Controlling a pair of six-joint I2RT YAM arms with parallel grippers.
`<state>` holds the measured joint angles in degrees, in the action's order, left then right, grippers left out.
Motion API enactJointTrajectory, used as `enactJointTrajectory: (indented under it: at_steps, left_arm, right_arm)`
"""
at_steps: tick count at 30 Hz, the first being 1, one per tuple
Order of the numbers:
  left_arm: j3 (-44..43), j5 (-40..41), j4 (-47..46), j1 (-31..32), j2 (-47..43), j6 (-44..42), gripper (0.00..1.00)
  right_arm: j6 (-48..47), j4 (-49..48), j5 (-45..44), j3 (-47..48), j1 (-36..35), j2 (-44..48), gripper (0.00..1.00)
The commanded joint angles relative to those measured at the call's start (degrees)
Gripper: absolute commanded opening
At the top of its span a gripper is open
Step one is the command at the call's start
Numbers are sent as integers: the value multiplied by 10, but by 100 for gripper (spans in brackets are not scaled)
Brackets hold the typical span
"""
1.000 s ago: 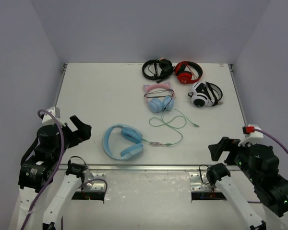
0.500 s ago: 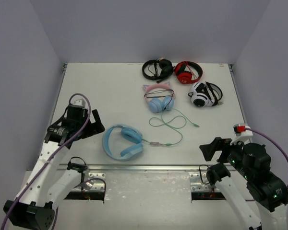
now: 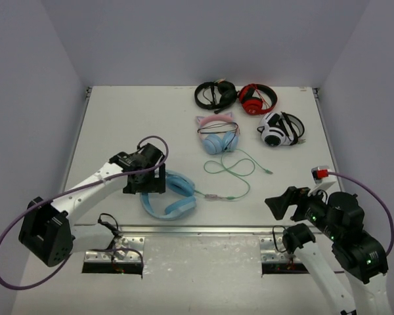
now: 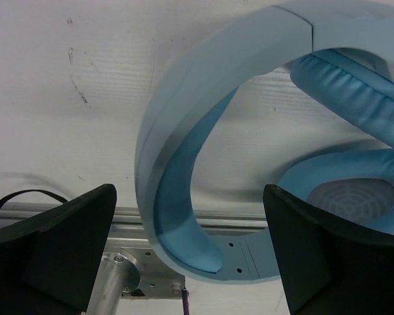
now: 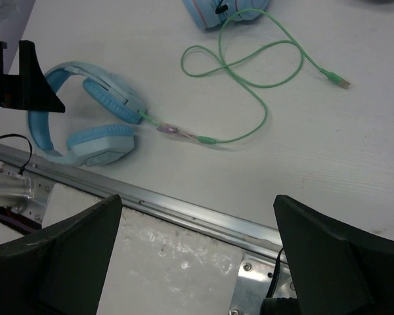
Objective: Wrap the headphones
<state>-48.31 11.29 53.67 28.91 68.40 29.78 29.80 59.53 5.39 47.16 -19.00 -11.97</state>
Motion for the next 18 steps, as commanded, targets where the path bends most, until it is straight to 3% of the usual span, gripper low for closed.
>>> enactJointTrajectory:
  at_steps: [1, 3, 4, 5, 10, 14, 16, 17, 18]
  left_arm:
    - [-19, 63, 13, 39, 23, 44, 92]
    - [-20, 66, 12, 39, 28, 44, 79]
    - [-20, 65, 10, 39, 31, 41, 66]
    - [-20, 66, 13, 39, 36, 42, 45]
    - [-19, 62, 12, 40, 62, 42, 44]
    - [-18, 50, 1, 40, 75, 38, 54]
    - [-18, 46, -7, 41, 79, 38, 46]
    - [-18, 46, -9, 40, 75, 38, 34]
    - [-19, 47, -11, 40, 72, 39, 16]
  right_arm:
    - [-11, -5, 3, 17, -2, 11, 99]
    - [-13, 9, -5, 27, -2, 18, 99]
    - [-13, 12, -5, 34, -2, 20, 99]
    - [-13, 15, -5, 37, -2, 23, 99]
    - [-6, 23, 2, 44, -2, 37, 99]
    - [0, 22, 12, 36, -2, 42, 99]
    - [5, 18, 19, 31, -2, 44, 99]
    - [7, 16, 22, 29, -2, 45, 99]
    - [10, 15, 25, 28, -2, 46, 99]
